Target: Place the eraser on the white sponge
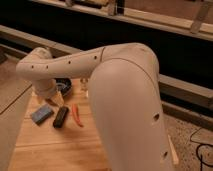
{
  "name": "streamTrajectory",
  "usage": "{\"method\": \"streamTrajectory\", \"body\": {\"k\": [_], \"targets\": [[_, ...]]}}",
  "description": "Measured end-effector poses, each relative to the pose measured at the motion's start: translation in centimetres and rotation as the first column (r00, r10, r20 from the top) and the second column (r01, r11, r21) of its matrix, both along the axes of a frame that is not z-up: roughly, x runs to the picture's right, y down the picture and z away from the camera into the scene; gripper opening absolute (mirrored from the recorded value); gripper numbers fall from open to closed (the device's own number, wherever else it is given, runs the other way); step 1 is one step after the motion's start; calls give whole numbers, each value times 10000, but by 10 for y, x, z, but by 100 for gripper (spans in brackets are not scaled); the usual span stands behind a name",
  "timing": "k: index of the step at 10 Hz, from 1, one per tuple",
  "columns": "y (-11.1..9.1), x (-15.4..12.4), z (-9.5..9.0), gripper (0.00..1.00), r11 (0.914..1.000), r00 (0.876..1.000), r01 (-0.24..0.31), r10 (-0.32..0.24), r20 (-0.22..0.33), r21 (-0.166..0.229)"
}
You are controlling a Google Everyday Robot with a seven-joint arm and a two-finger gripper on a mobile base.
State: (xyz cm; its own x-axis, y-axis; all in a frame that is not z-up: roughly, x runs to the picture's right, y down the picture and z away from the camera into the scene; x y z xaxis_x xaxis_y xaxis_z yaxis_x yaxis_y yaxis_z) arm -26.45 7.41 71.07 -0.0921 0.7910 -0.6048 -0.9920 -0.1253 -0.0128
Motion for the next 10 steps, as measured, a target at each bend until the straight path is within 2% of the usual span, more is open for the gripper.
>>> {"method": "streamTrajectory", "body": {"k": [2,3,4,5,7,9,10], "targets": [[1,1,2,65,10000,10000,46,-46,-6,18],[12,8,7,65,9992,9992,394,-395,-73,-119],[19,14,14,65,9942,9942,1070,-1069,70,-62],[21,14,19,65,9868,9865,1613,-1616,268,121],[14,12,19,65,9663,9663,2484,-2521,524,669],[11,18,16,65,9516,9539,2895,-2957,509,1029],[13,23,16,65,9503,9531,2934,-2992,449,1040]]}}
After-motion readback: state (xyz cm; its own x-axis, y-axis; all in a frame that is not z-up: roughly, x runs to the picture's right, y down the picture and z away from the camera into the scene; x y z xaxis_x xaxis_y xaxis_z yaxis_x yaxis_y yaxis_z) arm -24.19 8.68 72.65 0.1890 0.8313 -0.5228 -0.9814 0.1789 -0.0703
